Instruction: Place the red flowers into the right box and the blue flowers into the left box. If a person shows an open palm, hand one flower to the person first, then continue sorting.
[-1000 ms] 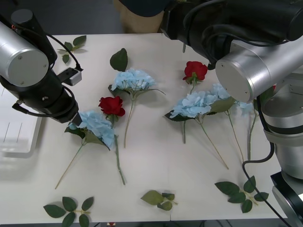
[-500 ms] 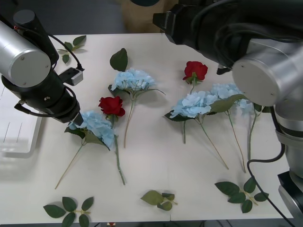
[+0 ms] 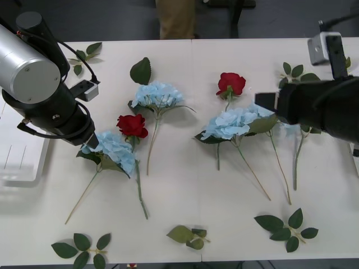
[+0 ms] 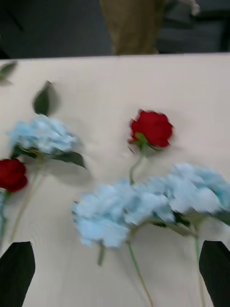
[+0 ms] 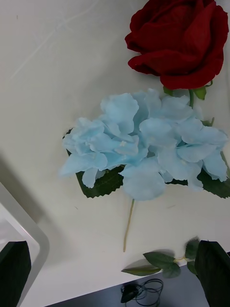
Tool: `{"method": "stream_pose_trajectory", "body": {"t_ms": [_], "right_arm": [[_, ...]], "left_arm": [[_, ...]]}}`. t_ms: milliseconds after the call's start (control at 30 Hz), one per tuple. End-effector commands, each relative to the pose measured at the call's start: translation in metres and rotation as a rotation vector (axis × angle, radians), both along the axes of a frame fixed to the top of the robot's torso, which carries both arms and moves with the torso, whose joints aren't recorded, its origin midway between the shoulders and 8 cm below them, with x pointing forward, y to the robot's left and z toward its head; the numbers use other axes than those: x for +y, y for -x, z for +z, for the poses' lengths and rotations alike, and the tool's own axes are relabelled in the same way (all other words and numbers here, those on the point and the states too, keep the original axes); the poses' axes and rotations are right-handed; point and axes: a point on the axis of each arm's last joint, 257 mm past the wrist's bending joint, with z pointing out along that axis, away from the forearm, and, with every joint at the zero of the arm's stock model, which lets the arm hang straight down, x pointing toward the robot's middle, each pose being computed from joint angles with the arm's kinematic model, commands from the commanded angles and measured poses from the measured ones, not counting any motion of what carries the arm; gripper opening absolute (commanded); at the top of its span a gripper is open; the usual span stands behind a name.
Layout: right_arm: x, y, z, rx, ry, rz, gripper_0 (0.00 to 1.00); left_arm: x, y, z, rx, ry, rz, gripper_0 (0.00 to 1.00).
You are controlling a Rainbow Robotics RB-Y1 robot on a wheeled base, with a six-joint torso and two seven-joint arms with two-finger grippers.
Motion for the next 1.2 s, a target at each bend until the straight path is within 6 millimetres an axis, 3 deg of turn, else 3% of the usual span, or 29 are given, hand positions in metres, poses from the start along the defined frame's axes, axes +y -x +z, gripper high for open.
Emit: {"method": "stream_pose_trajectory", "body": {"t_ms": [33,133,233,400,567,767,1000,1200], "right_arm": [[-0.062,0.002,-0.05,0.119,0.121,-0.071,1.0],[-0.093,-0.013,-0.078,0.189,0.155,-0.108,1.0],[-0.118,-0.043,-0.105,0.215,0.159,-0.127,1.0],[-0.142,-0.086,-0.14,0.249,0.15,-0.156,1.0],[-0.165,-0.107,-0.155,0.291,0.139,-0.209,1.0],[-0.196,-0.117,-0.174,0.293,0.128,-0.285,1.0],[-0.201,-0.119,-0.197,0.316,0.118,-0.31,1.0],[-0.18,-0.12,-0.211,0.32,0.113,-0.285,1.0]], "left_arm": [[-0.009,-0.001,0.004,-0.021,0.009,-0.033,1.0],[-0.013,0.002,-0.012,-0.017,0.029,-0.024,1.0],[-0.019,0.001,-0.036,-0.044,0.079,-0.018,1.0],[-0.028,0.008,-0.075,-0.06,0.126,-0.043,1.0],[-0.033,0.012,-0.102,-0.1,0.158,-0.06,1.0],[-0.024,0.022,-0.121,-0.1,0.143,-0.059,1.0],[-0.009,0.025,-0.135,-0.131,0.11,-0.115,1.0],[-0.004,0.029,-0.143,-0.127,0.105,-0.117,1.0]]}}
